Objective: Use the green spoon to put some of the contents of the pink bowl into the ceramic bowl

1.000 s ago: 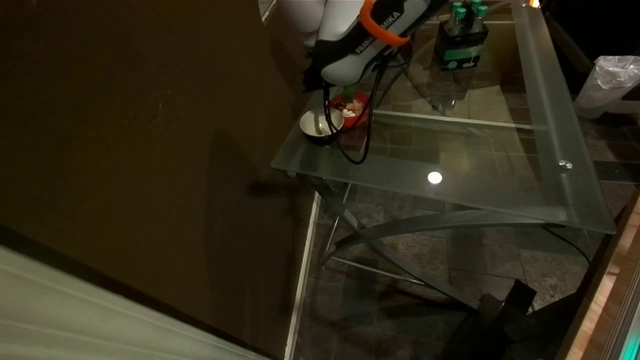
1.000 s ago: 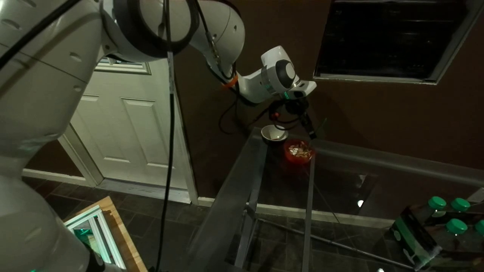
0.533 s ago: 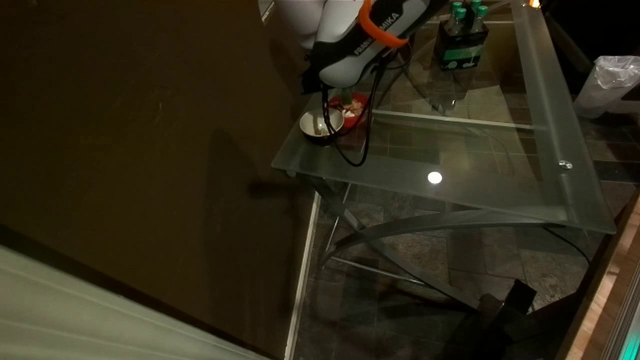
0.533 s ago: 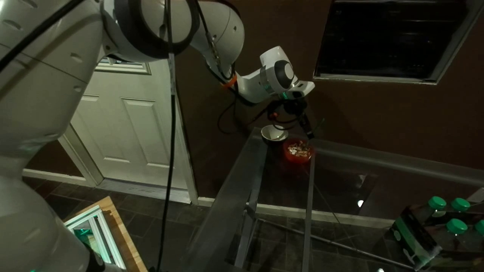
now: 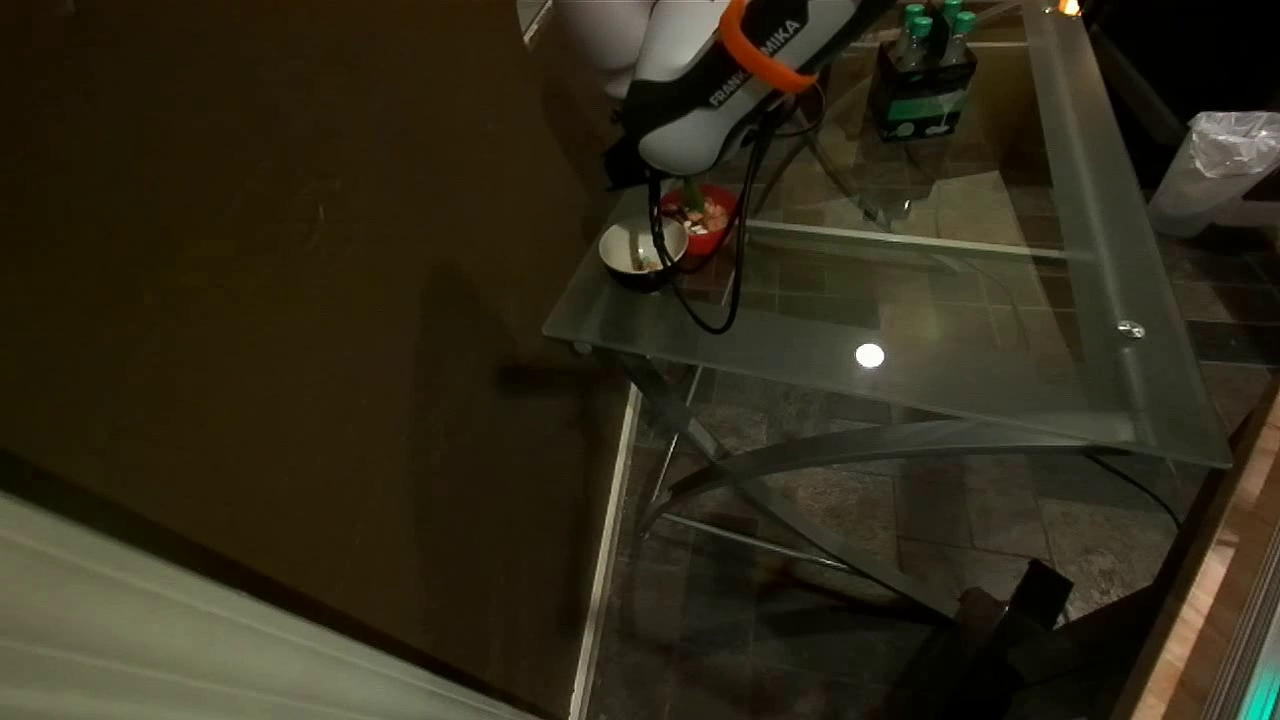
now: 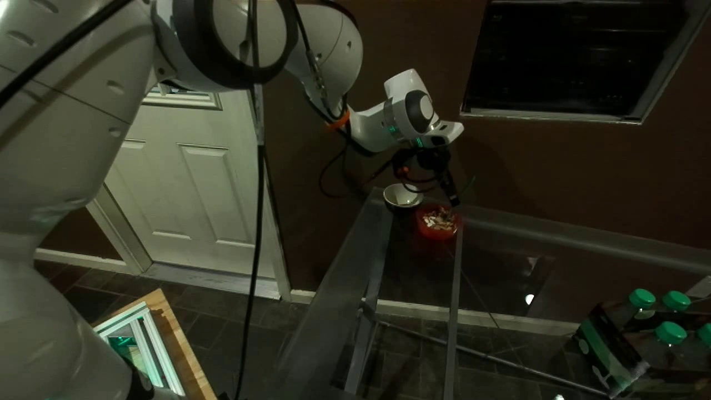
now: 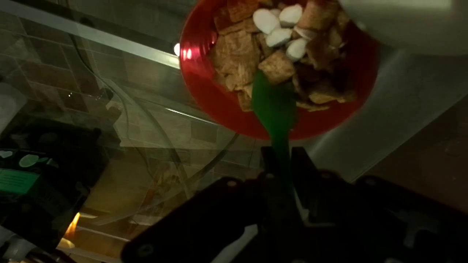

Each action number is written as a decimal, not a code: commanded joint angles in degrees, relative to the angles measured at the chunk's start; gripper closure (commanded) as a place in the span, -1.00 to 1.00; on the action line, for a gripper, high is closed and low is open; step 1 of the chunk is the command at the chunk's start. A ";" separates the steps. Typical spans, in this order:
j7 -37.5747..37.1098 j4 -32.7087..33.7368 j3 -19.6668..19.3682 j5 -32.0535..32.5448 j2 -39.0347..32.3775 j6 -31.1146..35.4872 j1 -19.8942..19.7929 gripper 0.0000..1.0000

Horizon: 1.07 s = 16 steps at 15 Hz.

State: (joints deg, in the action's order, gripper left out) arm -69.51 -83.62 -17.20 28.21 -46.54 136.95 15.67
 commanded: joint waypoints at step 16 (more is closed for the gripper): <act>10.78 0.87 5.61 -9.72 0.53 1.32 -6.60 0.92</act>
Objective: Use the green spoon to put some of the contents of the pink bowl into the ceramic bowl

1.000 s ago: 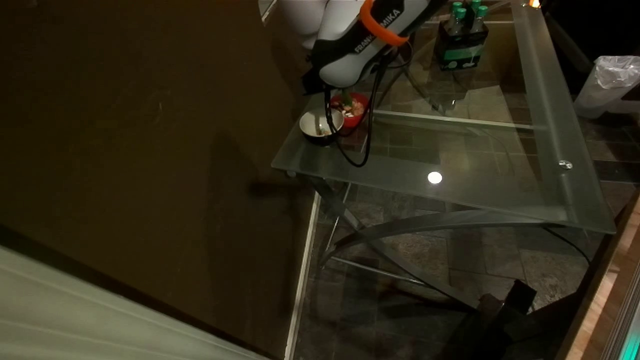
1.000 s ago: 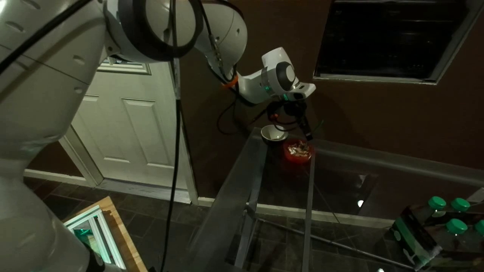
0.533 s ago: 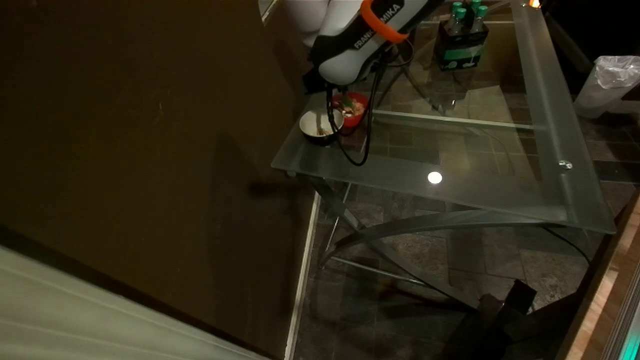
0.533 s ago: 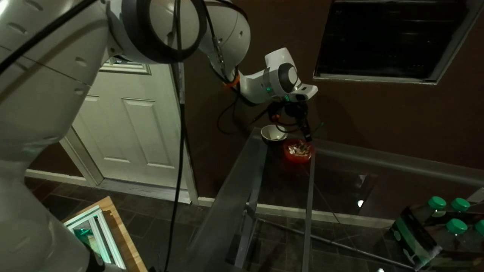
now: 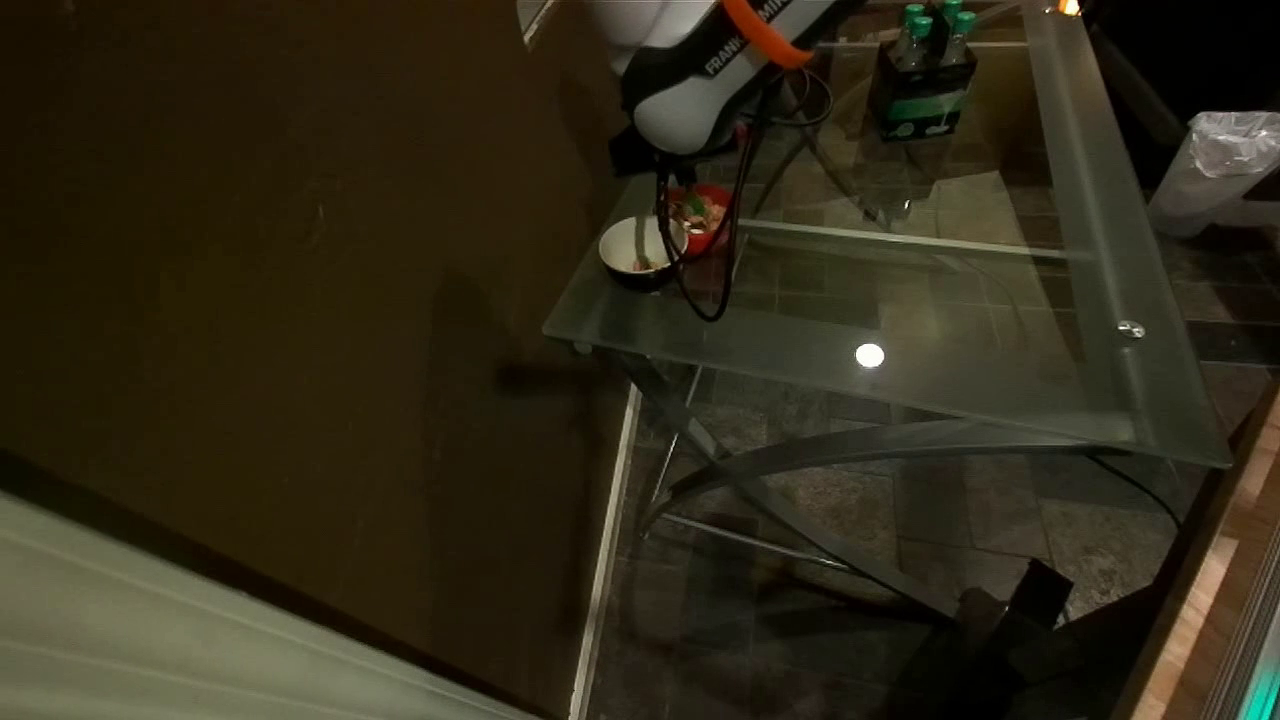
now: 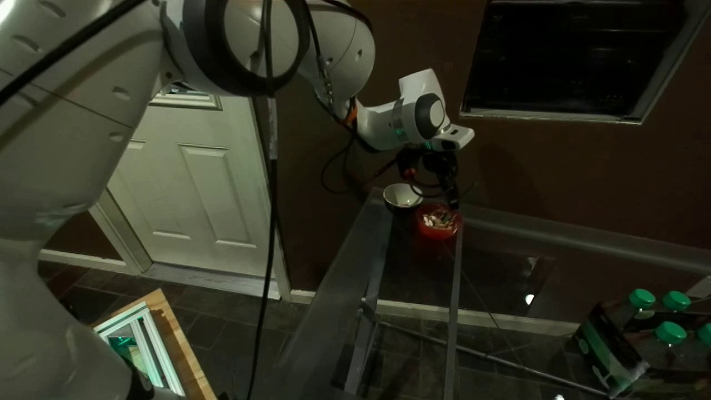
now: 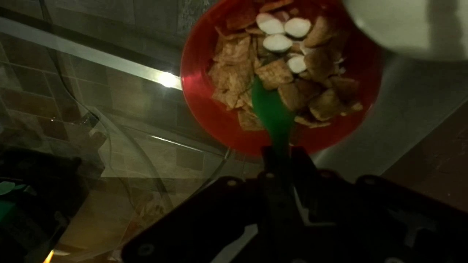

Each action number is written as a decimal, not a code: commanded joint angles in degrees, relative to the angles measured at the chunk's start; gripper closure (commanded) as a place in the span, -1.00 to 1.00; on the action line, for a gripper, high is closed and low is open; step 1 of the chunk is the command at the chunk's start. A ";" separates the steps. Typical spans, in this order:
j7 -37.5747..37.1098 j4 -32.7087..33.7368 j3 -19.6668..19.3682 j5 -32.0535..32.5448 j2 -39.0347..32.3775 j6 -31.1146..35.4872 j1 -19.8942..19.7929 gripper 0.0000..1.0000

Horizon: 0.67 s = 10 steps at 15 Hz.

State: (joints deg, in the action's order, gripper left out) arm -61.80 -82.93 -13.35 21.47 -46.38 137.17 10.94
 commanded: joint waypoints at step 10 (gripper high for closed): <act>10.36 0.04 4.00 -9.87 0.33 4.34 -4.84 0.92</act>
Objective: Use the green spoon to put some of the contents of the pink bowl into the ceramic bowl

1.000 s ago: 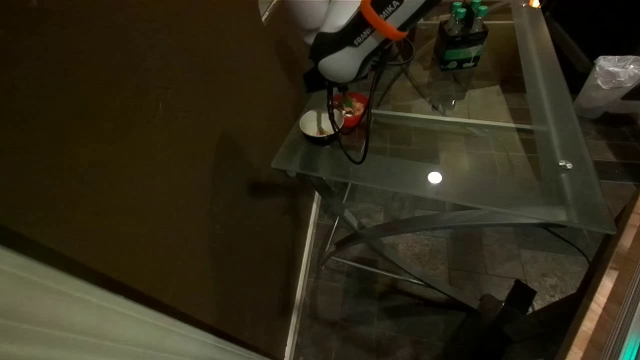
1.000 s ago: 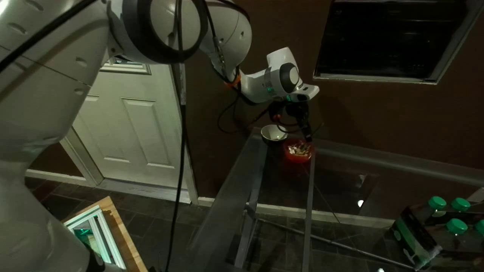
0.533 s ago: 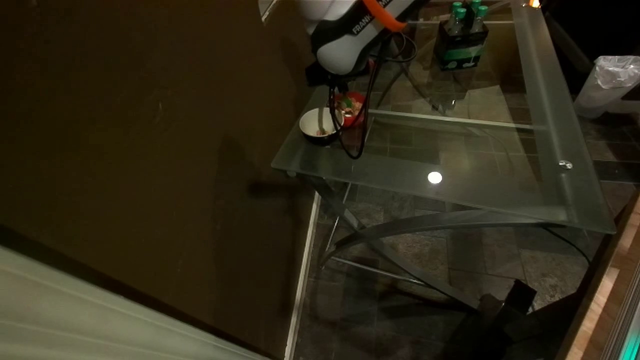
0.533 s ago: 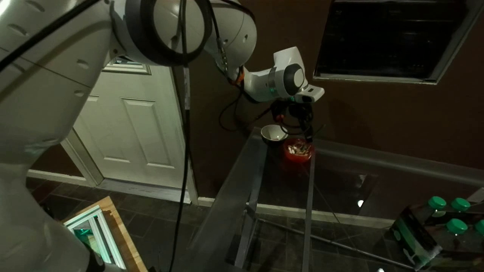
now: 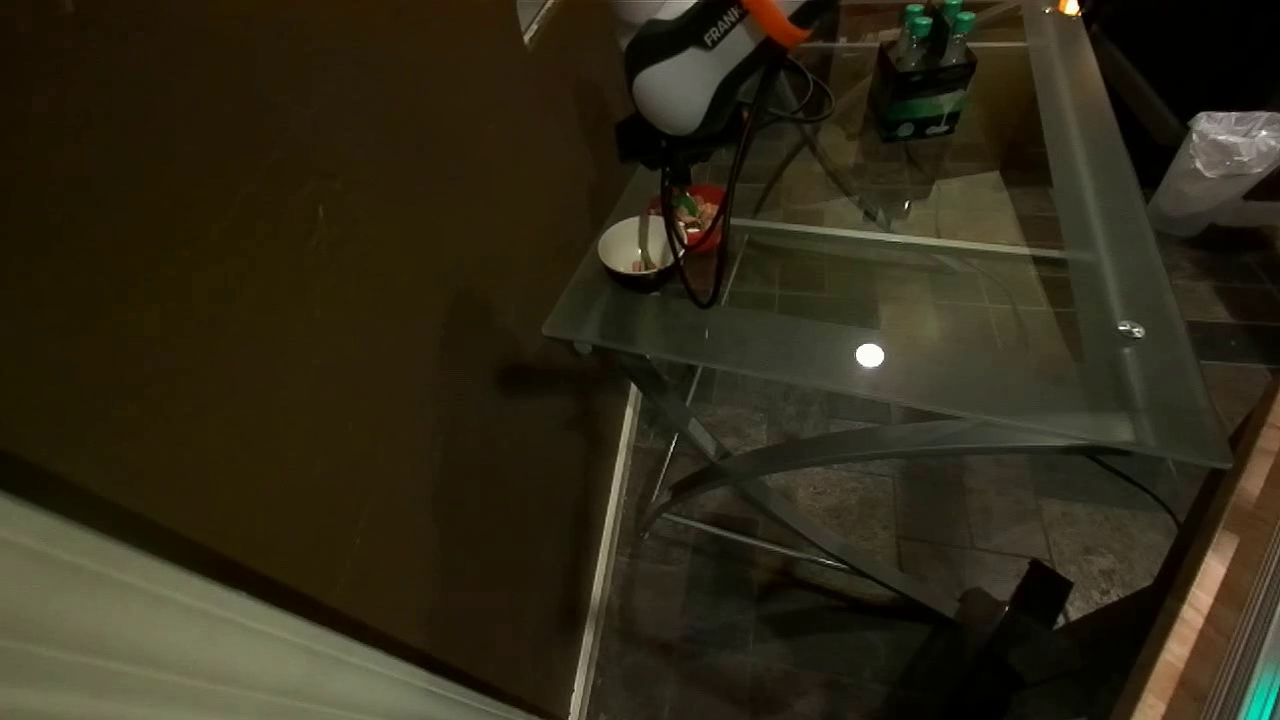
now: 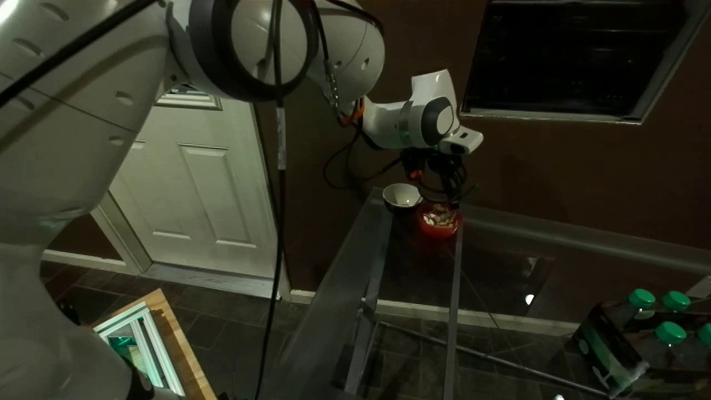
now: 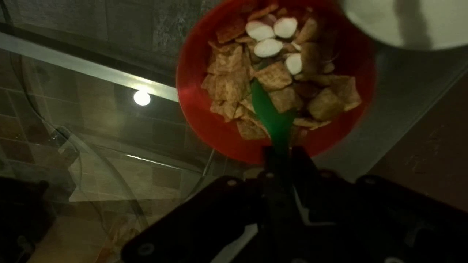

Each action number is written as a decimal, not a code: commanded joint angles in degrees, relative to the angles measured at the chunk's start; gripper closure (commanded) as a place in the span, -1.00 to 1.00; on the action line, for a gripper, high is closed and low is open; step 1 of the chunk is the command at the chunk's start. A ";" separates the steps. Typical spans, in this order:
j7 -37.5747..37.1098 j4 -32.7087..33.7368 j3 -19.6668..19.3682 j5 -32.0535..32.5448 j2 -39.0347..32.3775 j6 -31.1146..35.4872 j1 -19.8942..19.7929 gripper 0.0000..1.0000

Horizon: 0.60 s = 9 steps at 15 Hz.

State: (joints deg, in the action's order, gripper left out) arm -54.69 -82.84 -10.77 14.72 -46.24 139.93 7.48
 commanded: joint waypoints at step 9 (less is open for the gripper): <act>8.94 0.14 2.59 -8.80 -0.15 2.60 -3.37 0.92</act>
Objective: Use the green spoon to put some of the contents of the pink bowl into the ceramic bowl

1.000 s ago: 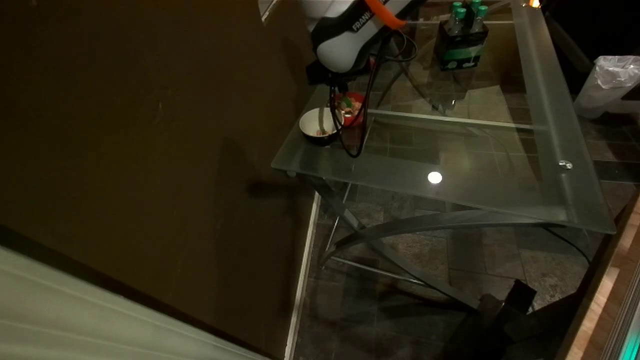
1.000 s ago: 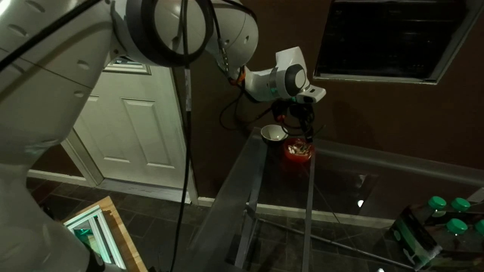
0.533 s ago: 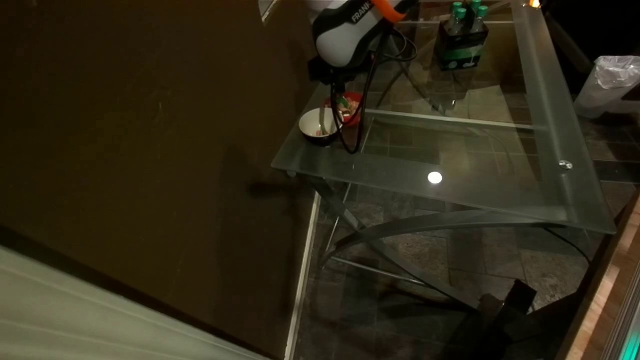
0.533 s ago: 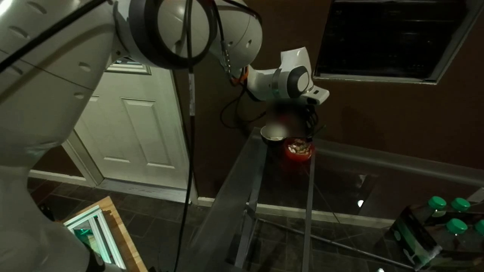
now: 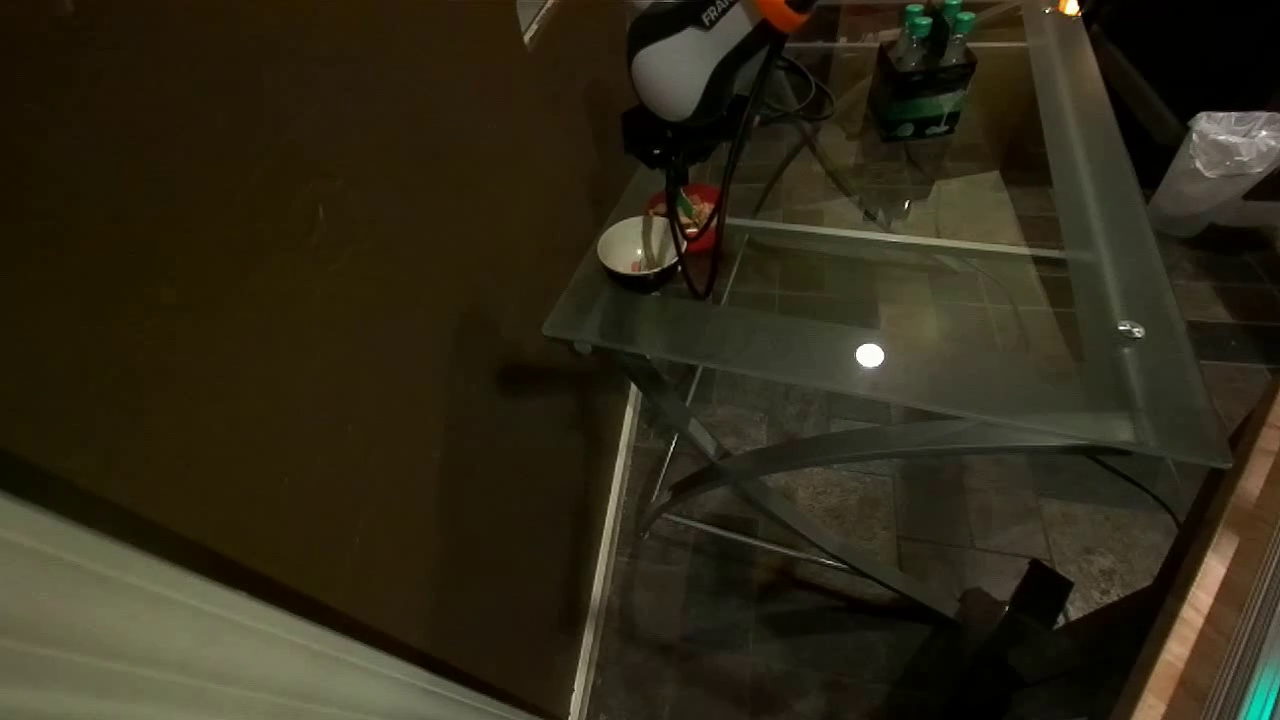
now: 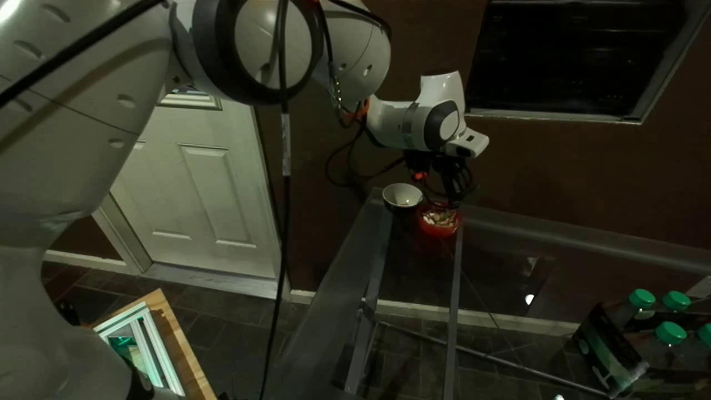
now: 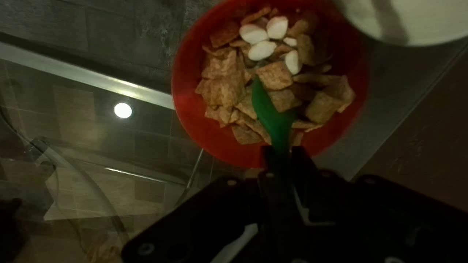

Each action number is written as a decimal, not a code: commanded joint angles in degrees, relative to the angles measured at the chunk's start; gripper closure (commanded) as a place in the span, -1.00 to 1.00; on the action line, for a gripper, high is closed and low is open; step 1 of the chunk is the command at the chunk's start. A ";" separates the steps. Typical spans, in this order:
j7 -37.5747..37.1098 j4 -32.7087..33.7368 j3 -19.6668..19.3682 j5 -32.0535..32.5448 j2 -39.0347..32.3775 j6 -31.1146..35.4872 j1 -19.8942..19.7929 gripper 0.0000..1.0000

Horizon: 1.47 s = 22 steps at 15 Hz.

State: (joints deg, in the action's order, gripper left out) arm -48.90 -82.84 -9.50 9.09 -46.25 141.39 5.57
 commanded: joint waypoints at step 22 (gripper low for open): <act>10.92 1.34 3.74 -15.22 -1.32 1.28 -5.90 0.92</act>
State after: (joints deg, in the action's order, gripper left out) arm -39.91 -82.84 -6.75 -3.35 -46.48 142.25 0.71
